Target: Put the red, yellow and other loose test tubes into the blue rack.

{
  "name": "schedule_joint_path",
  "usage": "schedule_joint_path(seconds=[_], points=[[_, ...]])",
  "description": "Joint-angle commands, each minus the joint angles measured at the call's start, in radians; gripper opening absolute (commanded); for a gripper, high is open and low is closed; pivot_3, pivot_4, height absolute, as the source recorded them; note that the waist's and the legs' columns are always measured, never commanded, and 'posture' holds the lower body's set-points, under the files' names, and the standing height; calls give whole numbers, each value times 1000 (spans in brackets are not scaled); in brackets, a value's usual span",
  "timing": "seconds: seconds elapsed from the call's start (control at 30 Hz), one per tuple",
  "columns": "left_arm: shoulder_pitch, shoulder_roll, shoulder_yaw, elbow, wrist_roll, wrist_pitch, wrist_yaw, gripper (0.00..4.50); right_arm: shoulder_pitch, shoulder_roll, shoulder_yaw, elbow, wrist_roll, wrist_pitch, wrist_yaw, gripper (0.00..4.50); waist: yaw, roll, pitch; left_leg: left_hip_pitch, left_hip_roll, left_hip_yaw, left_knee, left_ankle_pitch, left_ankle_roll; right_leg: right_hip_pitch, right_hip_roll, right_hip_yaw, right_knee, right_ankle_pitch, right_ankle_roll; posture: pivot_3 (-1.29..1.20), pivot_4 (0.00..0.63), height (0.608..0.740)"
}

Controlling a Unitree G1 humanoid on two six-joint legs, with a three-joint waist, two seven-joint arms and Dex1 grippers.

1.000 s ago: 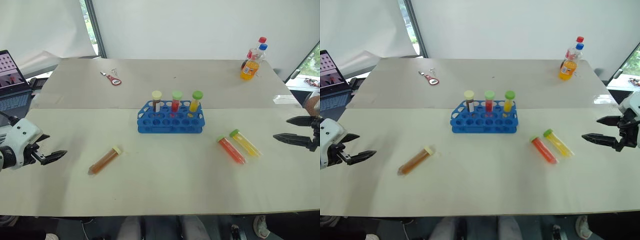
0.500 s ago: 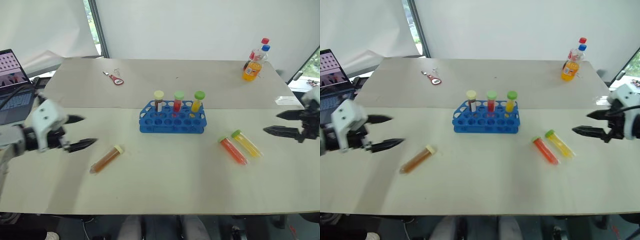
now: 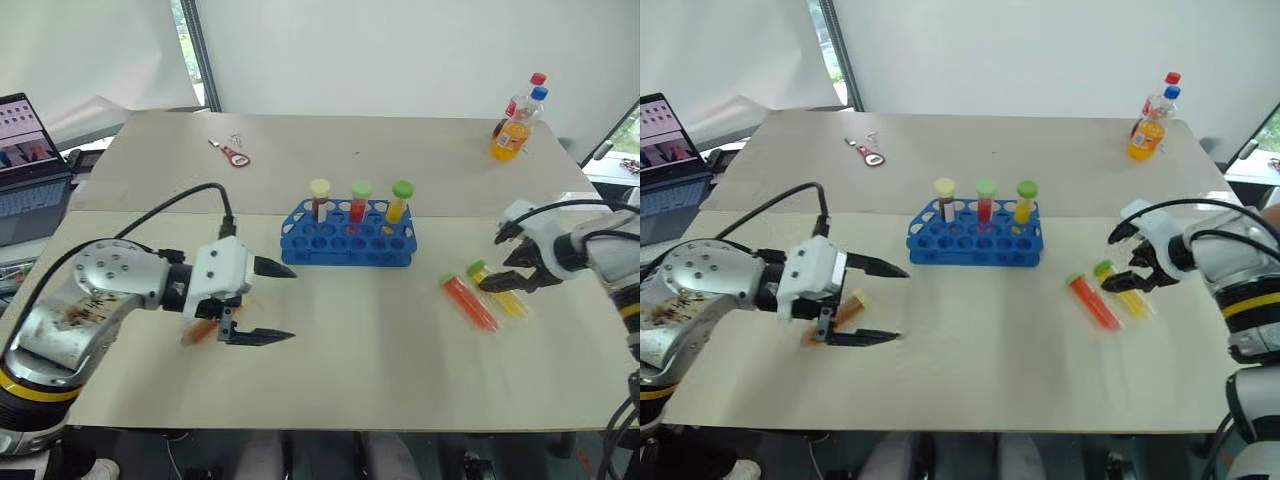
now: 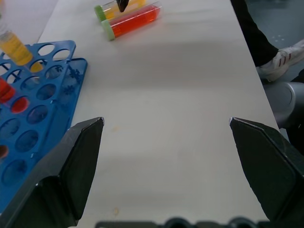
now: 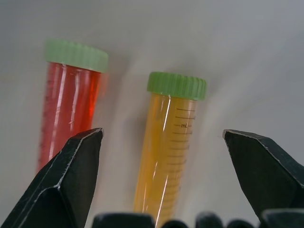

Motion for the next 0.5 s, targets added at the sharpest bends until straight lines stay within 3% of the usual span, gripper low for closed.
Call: schedule_joint_path(seconds=[0.03, 0.17, 0.37, 0.4, 0.5], points=[[-14, -17, -5, -19, 26, -34, 16, 4500, -59, 12, 4, 99, -62, -57, -6, 4483, -1, 0, 0, 0, 0, 0, 0, 0, 0, 0, 0, 0, 0, 0, 0, 0, 150, 733], [-5, -30, -2, -31, 28, -33, 26, 4500, -105, 53, -2, 201, -89, -70, -3, 3329, -3, 0, 0, 0, 0, 0, 0, 0, 0, 0, 0, 0, 0, 0, 0, 0, 150, 733], [11, -35, -9, -32, 37, -47, 33, 4500, -136, 77, -8, 271, -101, -53, 48, 1244, -3, 0, 0, 0, 0, 0, 0, 0, 0, 0, 0, 0, 1, 0, 0, 0, 150, 733], [13, -37, -12, -29, 41, -51, 32, 4500, -137, 78, -9, 275, -101, -52, 59, 1029, -3, 0, 0, 0, 0, 0, 0, 0, 0, 0, 0, 0, 1, 0, 0, 0, 150, 733], [15, -46, -13, -14, 49, -62, 32, 4500, -146, 70, -38, 270, -93, -60, 65, 975, -2, 0, 0, 0, 0, -1, 0, 0, 0, 0, 0, 0, 1, 0, 0, 0, 150, 733]])
